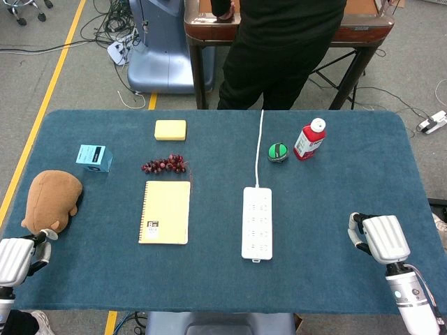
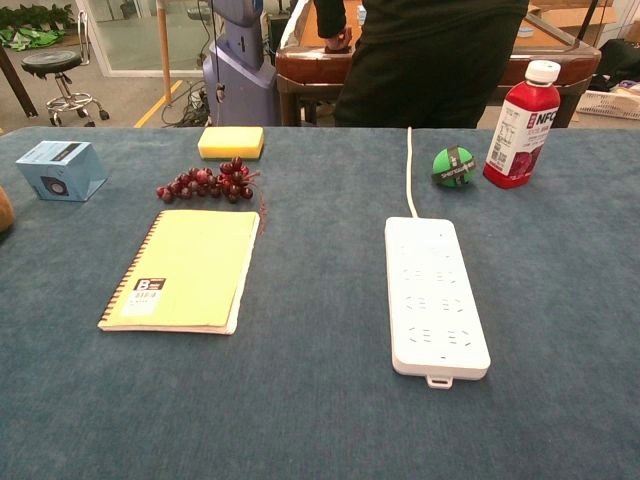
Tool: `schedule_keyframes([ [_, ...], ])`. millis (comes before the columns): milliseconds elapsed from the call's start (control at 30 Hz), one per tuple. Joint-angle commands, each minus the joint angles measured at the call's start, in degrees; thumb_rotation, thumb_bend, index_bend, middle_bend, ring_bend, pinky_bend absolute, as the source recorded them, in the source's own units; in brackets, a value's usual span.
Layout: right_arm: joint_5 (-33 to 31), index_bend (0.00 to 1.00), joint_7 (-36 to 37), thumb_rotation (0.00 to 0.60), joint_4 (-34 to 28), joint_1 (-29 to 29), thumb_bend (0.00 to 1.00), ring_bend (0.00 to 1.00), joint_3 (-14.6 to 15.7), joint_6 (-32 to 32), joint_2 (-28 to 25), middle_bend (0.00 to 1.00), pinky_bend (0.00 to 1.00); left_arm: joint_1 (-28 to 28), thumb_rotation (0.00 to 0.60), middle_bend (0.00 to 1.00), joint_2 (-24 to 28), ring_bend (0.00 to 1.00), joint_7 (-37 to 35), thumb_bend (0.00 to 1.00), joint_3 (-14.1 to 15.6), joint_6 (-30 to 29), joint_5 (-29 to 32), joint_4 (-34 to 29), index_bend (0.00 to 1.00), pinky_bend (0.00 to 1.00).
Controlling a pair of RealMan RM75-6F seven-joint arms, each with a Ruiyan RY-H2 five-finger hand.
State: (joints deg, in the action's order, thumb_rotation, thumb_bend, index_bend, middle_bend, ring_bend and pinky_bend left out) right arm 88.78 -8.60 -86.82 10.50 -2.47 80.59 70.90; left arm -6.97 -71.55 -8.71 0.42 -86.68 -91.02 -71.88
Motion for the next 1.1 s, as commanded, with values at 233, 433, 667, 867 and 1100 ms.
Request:
schedule_keyframes([
  [233, 0.1, 0.59, 0.5, 0.6, 0.6, 0.3, 0.4, 0.74, -0.2, -0.1, 0.4, 0.62, 0.89, -0.2, 0.6, 0.78, -0.2, 0.69, 0.0, 0.61, 0.1, 0.6, 0.0, 0.1, 0.55, 0.91],
  [433, 0.2, 0.53, -1.3, 0.6, 0.6, 2.3, 0.44, 0.81, -0.3, -3.0, 1.2, 0.67, 0.89, -0.2, 0.6, 0.78, 0.0, 0.69, -0.5, 0.61, 0.0, 0.4, 0.0, 0.1, 0.55, 0.91],
  [667, -3.5, 0.42, -9.2, 0.6, -2.3, 8.4, 0.52, 0.95, -3.3, -11.7, 1.5, 0.8, 0.98, 0.3, 0.6, 0.78, 0.3, 0.69, -0.7, 0.61, 0.0, -0.6, -0.1, -0.3, 0.55, 0.91],
  [867, -10.1, 0.33, -16.2, 0.6, -3.5, 14.1, 0.65, 0.98, -6.4, -19.6, 3.1, 0.83, 1.0, 0.6, 0.6, 0.78, 0.7, 0.69, -1.1, 0.61, 0.0, -1.0, -0.1, -0.5, 0.55, 0.91],
  [1100, -16.9, 0.31, -22.6, 0.6, -3.1, 20.1, 0.8, 1.0, -8.0, -26.5, 6.6, 0.9, 1.0, 1.0, 0.6, 0.78, 0.9, 0.69, -1.0, 0.61, -0.2, -1.6, 0.1, -0.4, 0.55, 0.91],
])
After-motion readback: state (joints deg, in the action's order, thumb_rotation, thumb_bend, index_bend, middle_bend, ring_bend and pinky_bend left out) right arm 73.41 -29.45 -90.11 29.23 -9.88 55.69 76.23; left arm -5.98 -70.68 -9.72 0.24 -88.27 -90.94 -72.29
